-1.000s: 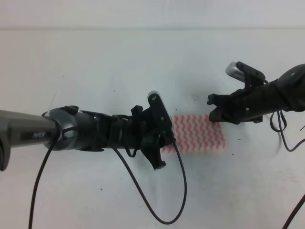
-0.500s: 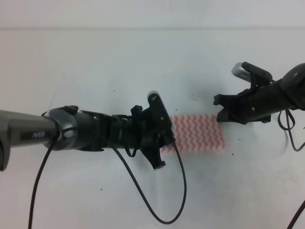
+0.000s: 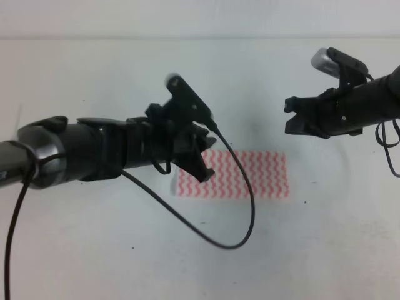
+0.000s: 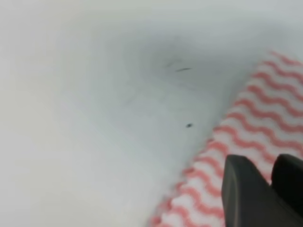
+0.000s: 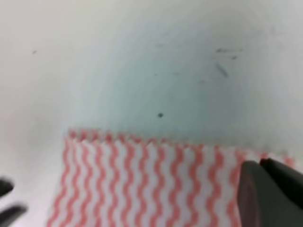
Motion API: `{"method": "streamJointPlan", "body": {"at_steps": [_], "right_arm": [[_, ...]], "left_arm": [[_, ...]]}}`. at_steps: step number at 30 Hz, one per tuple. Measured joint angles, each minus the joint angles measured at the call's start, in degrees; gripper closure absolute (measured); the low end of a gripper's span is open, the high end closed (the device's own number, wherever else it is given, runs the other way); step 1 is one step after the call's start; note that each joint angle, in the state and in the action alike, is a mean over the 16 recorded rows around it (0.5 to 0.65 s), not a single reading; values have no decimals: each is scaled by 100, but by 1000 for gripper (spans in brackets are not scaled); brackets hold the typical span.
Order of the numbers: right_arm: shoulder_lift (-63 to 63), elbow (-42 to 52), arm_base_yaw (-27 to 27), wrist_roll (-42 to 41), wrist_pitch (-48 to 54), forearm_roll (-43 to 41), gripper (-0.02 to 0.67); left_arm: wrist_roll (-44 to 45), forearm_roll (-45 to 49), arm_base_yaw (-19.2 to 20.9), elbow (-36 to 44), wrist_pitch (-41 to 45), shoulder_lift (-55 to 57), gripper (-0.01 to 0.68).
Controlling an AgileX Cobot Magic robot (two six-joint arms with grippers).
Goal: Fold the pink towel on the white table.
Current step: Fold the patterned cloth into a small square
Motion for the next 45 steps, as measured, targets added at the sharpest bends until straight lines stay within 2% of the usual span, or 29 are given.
{"method": "streamJointPlan", "body": {"at_steps": [7,12,16,30,45], "right_arm": [[-288,0,378,939,220,-1097,667],[-365,-1,660,1595,275,-1841,667],[-373,-1,801,1872,343,-2126,667],[-353,5,846,1911,527,-2088,667],[-357,8,847,1911,556,-2083,667]], "left_arm": [[-929,42,96,3,-245,-55,637],[-1624,279,200,10,-53,52,668],[-2280,648,259,13,195,139,675],[-4724,2435,319,19,793,303,677],[-5772,3232,335,-4,935,335,677]]}}
